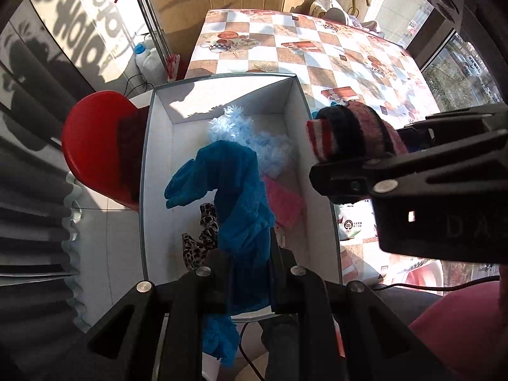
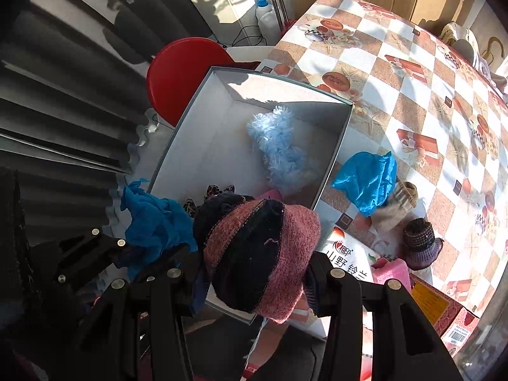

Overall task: Organize soft objects
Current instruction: 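Carry the blue bag with left tool while right tool carries the knit hat over the box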

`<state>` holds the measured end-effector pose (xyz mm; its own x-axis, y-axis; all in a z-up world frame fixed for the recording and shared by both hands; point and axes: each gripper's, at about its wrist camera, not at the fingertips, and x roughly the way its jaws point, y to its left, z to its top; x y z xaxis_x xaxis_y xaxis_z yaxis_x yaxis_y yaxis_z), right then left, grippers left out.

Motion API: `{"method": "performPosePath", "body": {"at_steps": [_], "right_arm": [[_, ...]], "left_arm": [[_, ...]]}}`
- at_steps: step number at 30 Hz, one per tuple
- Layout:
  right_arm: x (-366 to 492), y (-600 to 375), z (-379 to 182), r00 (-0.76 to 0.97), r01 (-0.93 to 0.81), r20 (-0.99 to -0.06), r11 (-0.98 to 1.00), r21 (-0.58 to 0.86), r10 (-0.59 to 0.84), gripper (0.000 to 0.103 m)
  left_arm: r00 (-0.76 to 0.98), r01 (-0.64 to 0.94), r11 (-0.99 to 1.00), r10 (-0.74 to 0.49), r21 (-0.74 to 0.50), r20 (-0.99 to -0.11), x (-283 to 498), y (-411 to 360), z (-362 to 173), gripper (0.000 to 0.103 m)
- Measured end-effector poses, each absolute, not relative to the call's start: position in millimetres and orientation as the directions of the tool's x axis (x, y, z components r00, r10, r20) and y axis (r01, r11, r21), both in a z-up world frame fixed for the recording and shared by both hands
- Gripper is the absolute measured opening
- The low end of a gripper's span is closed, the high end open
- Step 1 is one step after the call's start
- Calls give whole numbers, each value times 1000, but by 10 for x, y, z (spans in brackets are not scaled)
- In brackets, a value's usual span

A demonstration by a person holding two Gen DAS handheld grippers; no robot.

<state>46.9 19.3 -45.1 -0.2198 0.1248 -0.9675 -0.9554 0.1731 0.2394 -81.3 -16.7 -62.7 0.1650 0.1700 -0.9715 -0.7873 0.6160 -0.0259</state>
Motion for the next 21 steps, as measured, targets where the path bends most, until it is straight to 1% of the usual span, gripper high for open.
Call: {"method": "performPosePath", "body": {"at_steps": [21], "right_arm": [[461, 170, -471, -226, -953, -967, 177, 245, 120, 50]], "left_arm": [[144, -786, 618, 152, -19, -978, -816, -204, -653, 18]]}}
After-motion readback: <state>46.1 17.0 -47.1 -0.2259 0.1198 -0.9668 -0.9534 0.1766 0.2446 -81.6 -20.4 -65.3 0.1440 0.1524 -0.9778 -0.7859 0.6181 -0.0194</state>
